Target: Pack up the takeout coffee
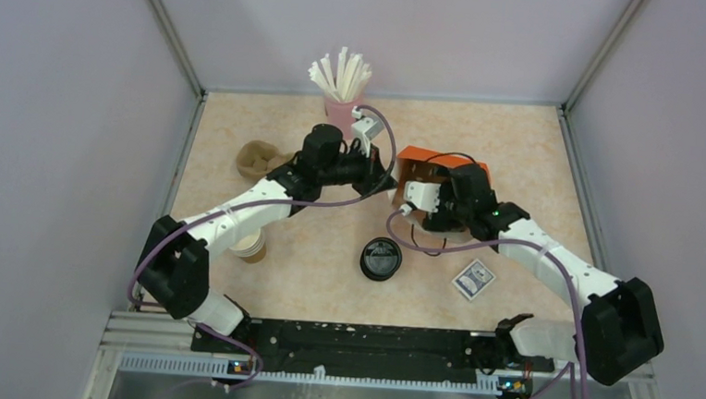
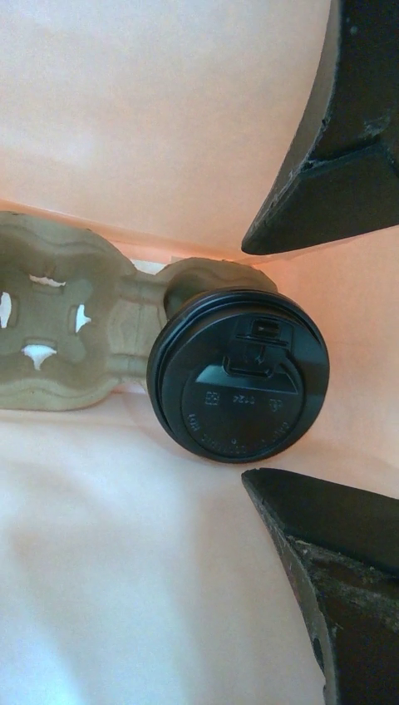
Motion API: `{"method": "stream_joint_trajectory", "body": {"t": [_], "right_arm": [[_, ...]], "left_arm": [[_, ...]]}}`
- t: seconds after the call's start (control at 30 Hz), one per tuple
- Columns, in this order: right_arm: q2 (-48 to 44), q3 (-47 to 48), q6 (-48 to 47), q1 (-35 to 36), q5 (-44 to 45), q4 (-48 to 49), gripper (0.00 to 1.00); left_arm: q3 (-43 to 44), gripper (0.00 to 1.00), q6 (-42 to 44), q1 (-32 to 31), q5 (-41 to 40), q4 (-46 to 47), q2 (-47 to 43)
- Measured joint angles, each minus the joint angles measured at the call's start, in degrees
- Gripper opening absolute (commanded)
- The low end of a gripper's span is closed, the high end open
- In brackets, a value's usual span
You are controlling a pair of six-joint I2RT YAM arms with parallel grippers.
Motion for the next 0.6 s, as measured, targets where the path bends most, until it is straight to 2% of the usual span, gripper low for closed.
{"method": "stream_joint_trajectory", "body": {"t": [0.47,0.6], "right_arm": [[-2.6,1.4,1.62,0.0,-2.01,-3.96,0.93],[-4.59,1.75,2.67,0.0,-2.08,-5.25,0.8]], "left_arm": [[0.52,0.0,0.09,0.02,0.11,-0.33,0.11],[0.52,0.0,0.09,0.0,0.13,-0.26,0.11]]}}
